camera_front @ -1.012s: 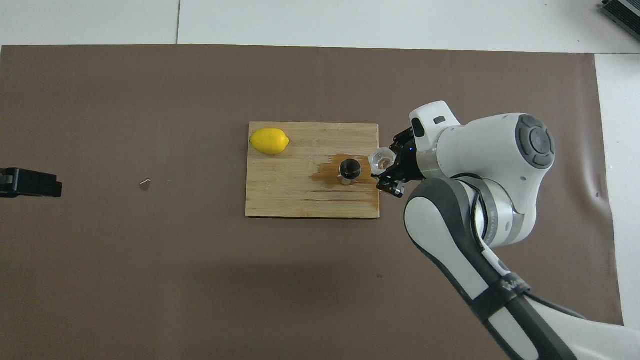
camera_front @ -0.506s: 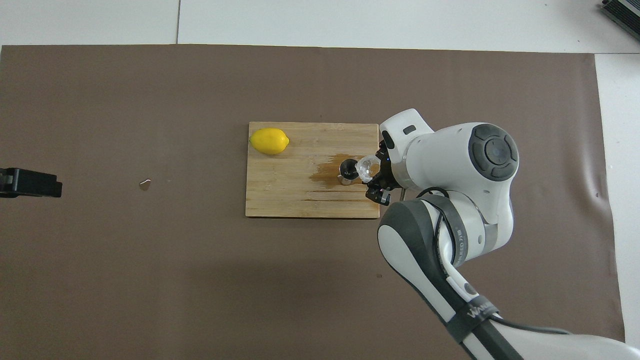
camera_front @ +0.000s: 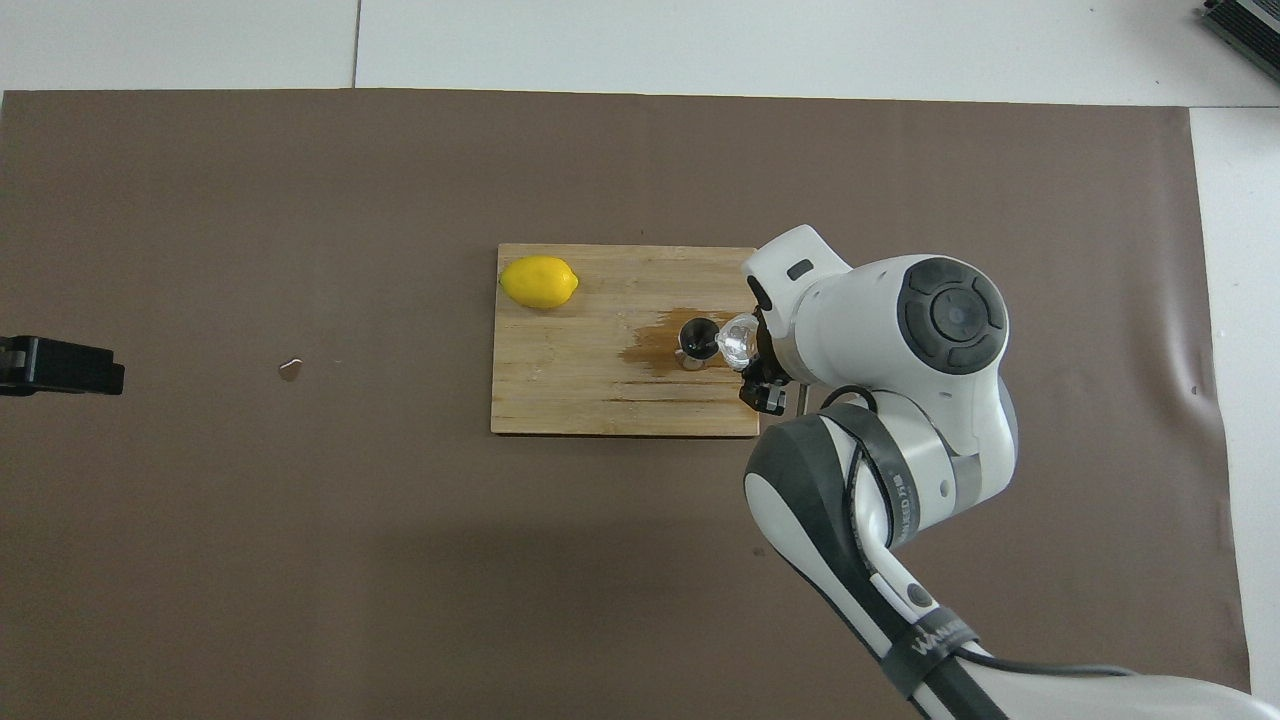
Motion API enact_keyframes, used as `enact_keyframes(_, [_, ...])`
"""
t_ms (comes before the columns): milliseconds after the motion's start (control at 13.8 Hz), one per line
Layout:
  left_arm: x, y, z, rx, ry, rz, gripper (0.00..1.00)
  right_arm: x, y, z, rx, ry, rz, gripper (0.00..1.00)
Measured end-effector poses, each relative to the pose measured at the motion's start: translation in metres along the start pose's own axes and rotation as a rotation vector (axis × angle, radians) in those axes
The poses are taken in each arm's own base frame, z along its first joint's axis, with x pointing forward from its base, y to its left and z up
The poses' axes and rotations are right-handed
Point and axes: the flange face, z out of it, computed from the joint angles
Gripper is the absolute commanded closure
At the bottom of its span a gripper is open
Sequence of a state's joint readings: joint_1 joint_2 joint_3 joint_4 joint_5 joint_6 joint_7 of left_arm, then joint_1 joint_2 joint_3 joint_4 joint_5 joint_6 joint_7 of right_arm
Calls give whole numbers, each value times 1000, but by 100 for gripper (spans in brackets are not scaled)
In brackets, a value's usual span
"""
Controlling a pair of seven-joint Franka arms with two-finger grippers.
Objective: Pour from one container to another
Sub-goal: 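Tilt the white cup with the right gripper to pour into the jigger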
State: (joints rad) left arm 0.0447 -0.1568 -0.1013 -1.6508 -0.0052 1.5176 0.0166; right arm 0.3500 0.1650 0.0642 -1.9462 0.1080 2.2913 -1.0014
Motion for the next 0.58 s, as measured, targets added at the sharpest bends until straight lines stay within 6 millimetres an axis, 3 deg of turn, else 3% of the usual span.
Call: enact_keyframes(579, [0,0,0,0,0,0,0,16,-11,-1,-48,-77,-23,65])
